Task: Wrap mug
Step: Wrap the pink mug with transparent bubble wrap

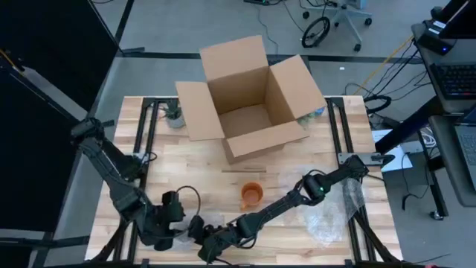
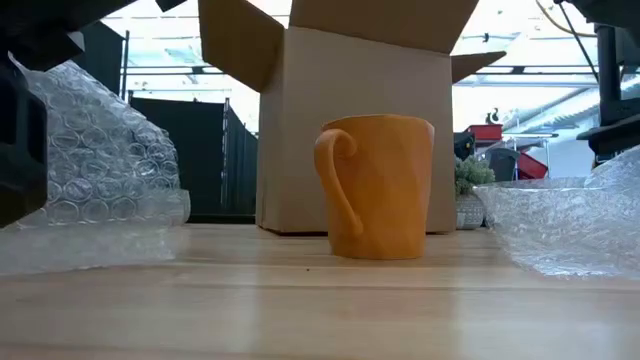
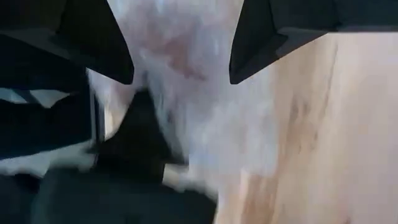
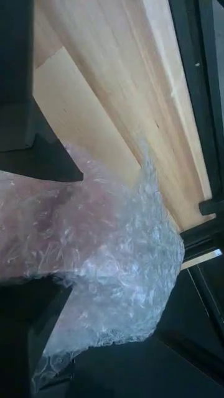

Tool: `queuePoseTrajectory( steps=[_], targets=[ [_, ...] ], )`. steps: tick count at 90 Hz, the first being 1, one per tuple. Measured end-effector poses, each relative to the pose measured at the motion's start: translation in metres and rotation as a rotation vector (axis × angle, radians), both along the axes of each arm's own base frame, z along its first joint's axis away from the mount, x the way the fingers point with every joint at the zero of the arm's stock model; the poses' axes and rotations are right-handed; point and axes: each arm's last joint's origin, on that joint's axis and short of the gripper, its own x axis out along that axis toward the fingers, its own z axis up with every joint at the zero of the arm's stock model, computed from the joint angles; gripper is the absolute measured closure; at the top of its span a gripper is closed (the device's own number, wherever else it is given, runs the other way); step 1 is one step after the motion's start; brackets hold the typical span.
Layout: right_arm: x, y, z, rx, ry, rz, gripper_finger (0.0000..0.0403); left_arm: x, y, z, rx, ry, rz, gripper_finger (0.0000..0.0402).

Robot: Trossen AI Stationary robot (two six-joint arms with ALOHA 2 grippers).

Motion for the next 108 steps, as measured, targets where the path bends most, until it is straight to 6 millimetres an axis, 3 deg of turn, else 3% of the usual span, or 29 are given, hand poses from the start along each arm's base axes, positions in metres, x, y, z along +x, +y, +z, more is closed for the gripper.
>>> queuePoseTrajectory(
  steps=[15, 33, 72, 94, 108],
  targets=[
    [0.0, 0.0, 0.0, 0.002, -0.005, -0.001, 0.0211, -0.008, -0.004, -0.01, 0.054, 0.053, 0.035, 0.0148],
    [0.0, 0.0, 0.0, 0.002, -0.005, -0.001, 0.0211, 0.0, 0.001, -0.015, 0.123, 0.005, 0.107, 0.0148],
    [0.001, 0.001, 0.001, -0.017, -0.023, 0.011, 0.0211, 0.021, -0.009, -0.085, 0.237, 0.14, 0.128, 0.0148],
    [-0.001, 0.004, 0.004, -0.109, -0.06, -0.026, 0.0211, 0.026, -0.015, -0.087, 0.19, 0.116, 0.017, 0.0148],
    [0.003, -0.003, 0.008, 0.003, -0.048, -0.011, 0.0211, 0.025, -0.015, -0.087, 0.194, 0.118, 0.01, 0.0148]
  ],
)
